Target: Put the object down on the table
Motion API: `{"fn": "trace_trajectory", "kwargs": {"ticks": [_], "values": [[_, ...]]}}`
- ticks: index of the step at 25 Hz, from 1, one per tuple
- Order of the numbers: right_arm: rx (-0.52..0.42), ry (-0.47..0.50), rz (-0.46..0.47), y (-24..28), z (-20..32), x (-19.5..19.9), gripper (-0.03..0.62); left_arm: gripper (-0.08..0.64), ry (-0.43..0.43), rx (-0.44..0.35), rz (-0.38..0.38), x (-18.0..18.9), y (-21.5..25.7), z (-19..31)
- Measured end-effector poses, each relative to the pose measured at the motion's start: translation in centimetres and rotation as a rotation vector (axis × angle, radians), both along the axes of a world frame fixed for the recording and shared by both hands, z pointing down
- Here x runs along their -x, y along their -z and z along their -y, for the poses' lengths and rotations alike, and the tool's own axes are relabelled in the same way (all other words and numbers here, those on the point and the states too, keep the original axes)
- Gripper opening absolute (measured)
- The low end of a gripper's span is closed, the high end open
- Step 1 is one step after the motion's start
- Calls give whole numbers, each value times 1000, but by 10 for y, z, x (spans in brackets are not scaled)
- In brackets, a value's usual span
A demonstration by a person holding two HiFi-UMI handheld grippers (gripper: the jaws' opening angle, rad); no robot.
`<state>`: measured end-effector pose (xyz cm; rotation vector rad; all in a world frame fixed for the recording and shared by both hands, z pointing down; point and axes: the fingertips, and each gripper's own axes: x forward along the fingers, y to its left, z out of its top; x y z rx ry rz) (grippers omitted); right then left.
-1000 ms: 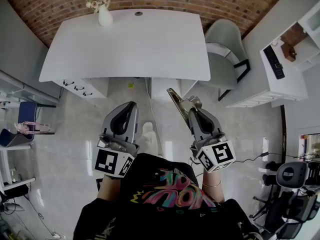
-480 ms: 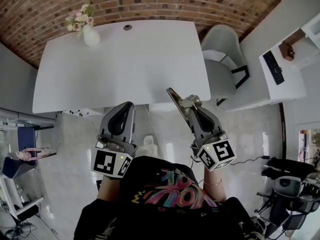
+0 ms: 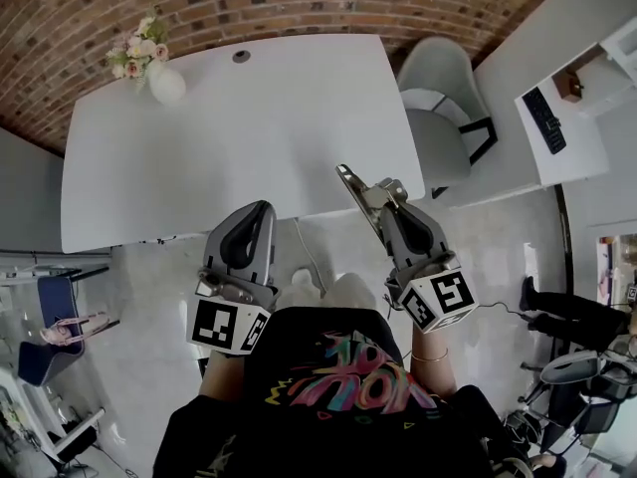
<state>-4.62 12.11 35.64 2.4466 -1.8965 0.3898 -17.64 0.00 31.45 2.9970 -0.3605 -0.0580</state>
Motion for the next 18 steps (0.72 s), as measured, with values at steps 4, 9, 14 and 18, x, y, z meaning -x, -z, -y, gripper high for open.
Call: {"fn": "trace_trajectory", "kwargs": {"ticks": [4,9,14,18], "values": [[12,-19,12,-5,8,-15,48,29,-6,14,13,-12,-6,10],[21,-10,22,-15,24,-46,48,29,6,21,22,-40,-15,22],[26,31,27,-18,52,-93,48,30,35,14,17,-88,-11,43],[24,65,32,-12,80,-141,48,30,51,12,19,-138,-4,64]]}}
